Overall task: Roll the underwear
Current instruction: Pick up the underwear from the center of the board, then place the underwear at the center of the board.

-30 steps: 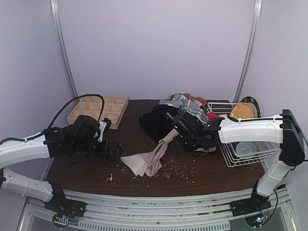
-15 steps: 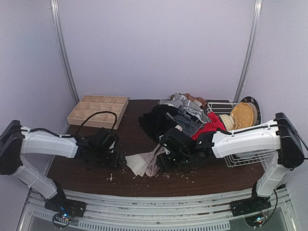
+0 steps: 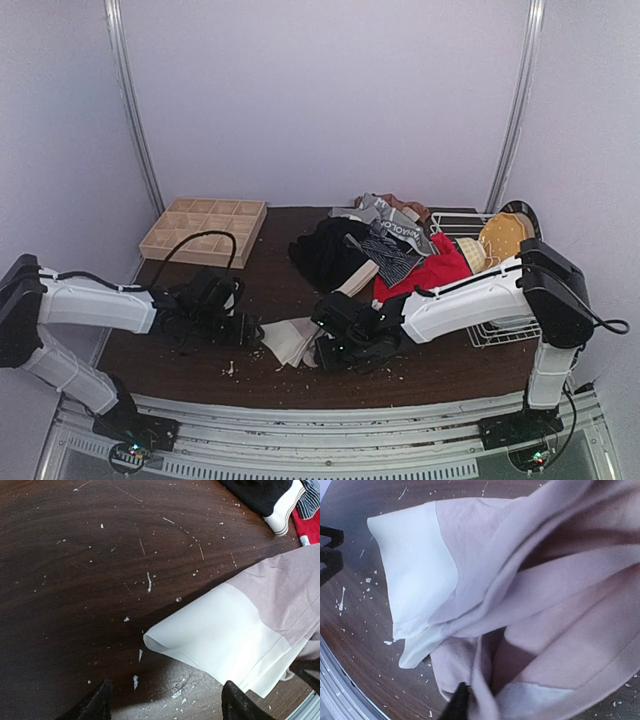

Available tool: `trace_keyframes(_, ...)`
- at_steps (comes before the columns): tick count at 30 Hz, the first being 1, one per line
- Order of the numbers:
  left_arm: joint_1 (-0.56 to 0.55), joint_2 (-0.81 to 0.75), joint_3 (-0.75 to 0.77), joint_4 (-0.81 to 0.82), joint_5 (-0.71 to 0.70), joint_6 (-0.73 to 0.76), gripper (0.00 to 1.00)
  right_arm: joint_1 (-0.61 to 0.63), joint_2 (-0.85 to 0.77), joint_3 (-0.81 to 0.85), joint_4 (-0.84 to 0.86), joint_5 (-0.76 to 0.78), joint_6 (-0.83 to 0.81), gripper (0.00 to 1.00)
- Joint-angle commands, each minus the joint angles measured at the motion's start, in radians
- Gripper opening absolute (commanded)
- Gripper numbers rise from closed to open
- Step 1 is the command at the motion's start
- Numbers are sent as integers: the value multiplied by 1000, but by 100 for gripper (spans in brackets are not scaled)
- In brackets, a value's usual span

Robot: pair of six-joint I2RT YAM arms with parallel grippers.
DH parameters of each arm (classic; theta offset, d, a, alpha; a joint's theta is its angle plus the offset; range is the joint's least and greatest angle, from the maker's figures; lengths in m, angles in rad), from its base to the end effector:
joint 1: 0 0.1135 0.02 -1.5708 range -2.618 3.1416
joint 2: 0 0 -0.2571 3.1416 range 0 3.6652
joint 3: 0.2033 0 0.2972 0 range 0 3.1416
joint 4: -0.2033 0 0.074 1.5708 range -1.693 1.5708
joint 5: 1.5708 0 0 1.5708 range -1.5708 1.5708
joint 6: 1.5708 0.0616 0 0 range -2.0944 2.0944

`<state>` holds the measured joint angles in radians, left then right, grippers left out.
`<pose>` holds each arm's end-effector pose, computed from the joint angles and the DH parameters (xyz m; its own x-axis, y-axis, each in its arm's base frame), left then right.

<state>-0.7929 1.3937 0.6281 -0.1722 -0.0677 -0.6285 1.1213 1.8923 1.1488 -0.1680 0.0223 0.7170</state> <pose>0.2179 -0.2153 0.0989 -0.8591 0.0362 -0.5106 0.2196 0.9271 -0.3037 0.1921 0.3950 0.0974 -0.8467 -0.2431 -0.4733 -0.4486 0.8045 0.3892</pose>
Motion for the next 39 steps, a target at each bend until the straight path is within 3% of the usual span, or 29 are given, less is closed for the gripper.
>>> trace_keyframes(1, 0, -76, -31, 9, -15, -8, 72, 3, -50, 42, -42, 99, 19, 0)
trace_keyframes(6, 1, -241, -33, -67, -54, 0, 69, 44, -351, 139, -129, 208, -205, 0)
trace_keyframes(11, 0, -459, -3, -152, -125, 26, 69, 99, -514, 301, -226, 243, -394, 0)
trace_keyframes(14, 0, -540, 16, -197, -159, 47, 70, 77, -480, 311, -345, 371, -390, 0)
trace_keyframes(17, 1, -566, 36, -248, -176, 55, 71, 46, -425, 297, -424, 388, -384, 0)
trace_keyframes(23, 0, -600, 25, -280, -172, 44, 71, 58, -386, 342, -382, 202, -458, 0)
trace_keyframes(27, 1, -631, 41, -323, -199, 49, 71, 76, -288, 517, -394, 11, -498, 0)
trace_keyframes(31, 1, -673, 67, -378, -222, 60, 72, 109, -237, 642, -418, -29, -524, 0)
trace_keyframes(34, 1, -697, 59, -400, -230, 58, 72, 104, -254, 551, -406, 29, -521, 0)
trace_keyframes(39, 0, -682, 12, -390, -207, 33, 75, 20, -306, 199, -293, 17, -407, 0)
